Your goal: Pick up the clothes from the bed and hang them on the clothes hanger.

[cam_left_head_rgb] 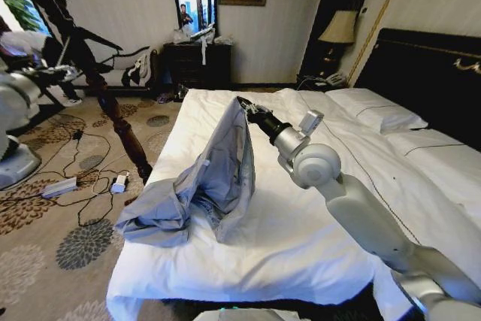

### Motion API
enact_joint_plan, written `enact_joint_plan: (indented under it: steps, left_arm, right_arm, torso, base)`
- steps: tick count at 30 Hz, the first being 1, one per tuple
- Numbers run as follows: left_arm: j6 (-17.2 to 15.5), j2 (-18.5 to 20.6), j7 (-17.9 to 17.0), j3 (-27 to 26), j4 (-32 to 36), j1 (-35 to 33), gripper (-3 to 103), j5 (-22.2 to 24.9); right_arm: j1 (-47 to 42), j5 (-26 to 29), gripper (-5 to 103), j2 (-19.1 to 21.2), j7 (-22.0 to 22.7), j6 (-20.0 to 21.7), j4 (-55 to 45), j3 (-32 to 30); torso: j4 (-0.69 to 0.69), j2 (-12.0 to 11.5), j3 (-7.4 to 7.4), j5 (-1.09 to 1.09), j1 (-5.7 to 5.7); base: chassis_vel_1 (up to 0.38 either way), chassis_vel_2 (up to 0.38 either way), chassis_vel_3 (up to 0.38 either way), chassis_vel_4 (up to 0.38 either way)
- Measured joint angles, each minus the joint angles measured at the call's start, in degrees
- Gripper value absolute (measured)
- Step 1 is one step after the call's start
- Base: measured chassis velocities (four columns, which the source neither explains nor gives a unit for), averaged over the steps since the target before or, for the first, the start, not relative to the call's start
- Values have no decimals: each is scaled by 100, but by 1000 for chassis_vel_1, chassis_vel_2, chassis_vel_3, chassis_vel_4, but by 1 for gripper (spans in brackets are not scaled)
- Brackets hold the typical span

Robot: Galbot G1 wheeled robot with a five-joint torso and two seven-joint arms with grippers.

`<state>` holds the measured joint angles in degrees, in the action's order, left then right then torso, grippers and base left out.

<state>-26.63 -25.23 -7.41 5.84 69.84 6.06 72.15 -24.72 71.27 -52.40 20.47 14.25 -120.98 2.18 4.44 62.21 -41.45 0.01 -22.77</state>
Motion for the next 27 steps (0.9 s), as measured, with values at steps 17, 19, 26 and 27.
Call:
enact_joint_plan:
  steps: [17,19,26,27]
  left_arm:
    - [-424,-281,235,996,-547,1045,58,447]
    - [-440,-301,242,1052,-593,1119,52,503]
    - [-447,-265,338,1112,-567,1173,30,584]
    - [-422,-243,341,1119,-527,1167,24,596]
  right_arm:
    - [-274,2,0,144,-2,-3,-209,-265]
    - [-297,2,0,150,-2,-3,-227,-279]
    - [-316,0,0,187,-4,-6,-250,-301]
    - [-314,0,0,196,-4,-8,-254,-301]
  torso:
    - [2,0,0,0,0]
    - [2,0,0,0,0]
    - [2,0,0,-1,0]
    - [1,0,0,0,0]
  base:
    - [0,0,0,0]
    - [0,0,0,0]
    - [0,0,0,0]
    - [0,0,0,0]
